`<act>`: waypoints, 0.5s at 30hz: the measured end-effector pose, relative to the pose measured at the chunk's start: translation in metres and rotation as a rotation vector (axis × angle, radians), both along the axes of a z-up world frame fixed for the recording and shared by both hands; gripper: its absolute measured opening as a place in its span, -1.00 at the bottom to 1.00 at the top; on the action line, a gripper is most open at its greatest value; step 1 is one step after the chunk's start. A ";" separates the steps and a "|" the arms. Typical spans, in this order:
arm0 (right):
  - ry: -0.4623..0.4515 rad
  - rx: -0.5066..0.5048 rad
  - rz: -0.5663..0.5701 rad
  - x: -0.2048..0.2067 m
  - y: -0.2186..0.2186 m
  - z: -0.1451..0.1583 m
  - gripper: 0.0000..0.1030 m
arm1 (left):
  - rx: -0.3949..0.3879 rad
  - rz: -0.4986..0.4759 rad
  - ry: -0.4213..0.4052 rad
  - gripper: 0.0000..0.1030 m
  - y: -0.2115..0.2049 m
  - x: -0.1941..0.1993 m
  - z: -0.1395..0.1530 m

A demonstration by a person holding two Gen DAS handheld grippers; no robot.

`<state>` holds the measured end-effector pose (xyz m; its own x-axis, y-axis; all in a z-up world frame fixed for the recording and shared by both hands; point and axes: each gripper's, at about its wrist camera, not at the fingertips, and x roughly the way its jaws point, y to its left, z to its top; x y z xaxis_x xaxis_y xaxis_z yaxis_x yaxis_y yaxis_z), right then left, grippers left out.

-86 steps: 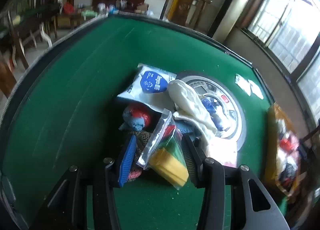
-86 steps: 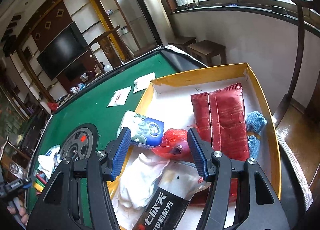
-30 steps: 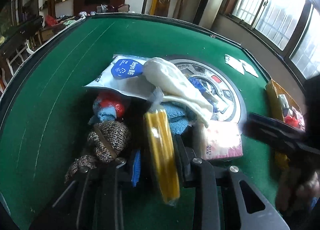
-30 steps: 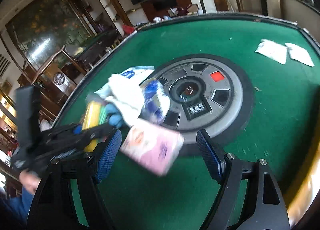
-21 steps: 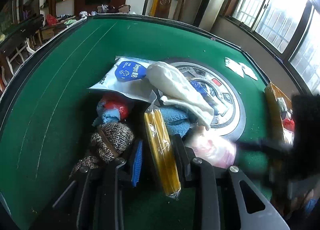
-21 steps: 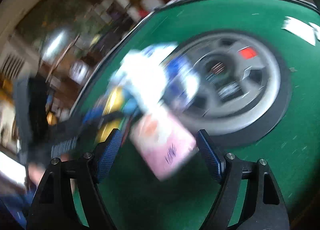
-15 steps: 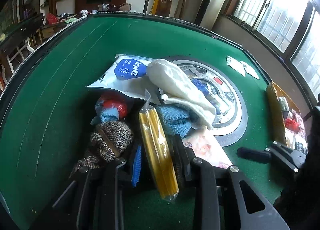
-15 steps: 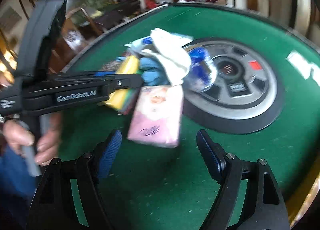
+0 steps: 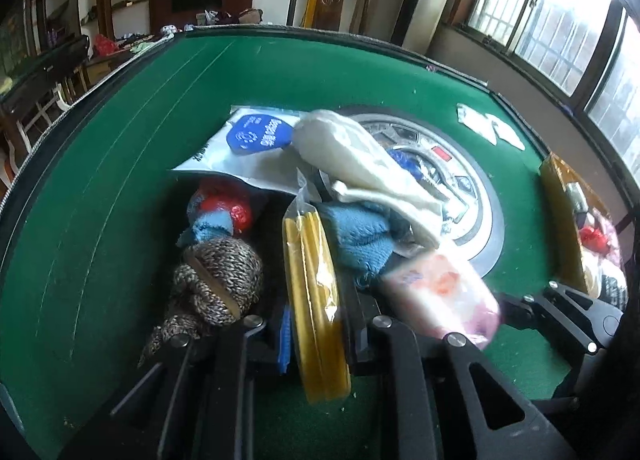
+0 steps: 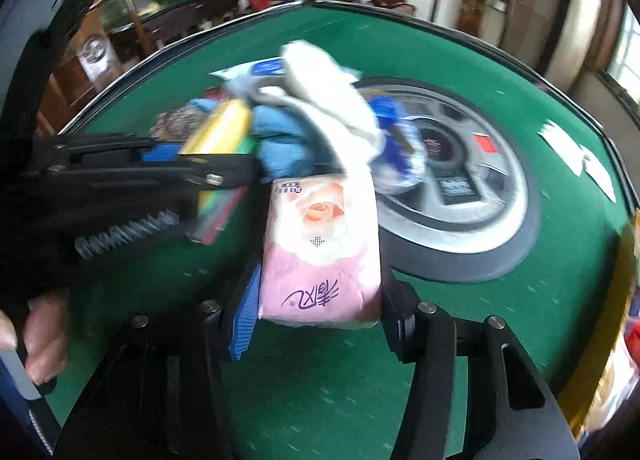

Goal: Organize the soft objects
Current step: 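Grasp the pink tissue pack with the right gripper while the left gripper holds the yellow sponge pack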

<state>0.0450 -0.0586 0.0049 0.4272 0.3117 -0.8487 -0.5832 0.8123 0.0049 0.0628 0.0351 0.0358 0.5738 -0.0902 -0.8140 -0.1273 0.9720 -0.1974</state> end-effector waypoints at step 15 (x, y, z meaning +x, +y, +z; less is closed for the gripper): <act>0.022 0.028 -0.028 -0.010 -0.026 -0.001 0.02 | -0.123 -0.045 -0.060 -0.64 0.002 -0.003 -0.002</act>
<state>0.0355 -0.0847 0.0040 0.4177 0.3233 -0.8491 -0.5598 0.8277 0.0398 0.0600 0.0375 0.0341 0.6142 -0.2141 -0.7595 -0.0687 0.9443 -0.3218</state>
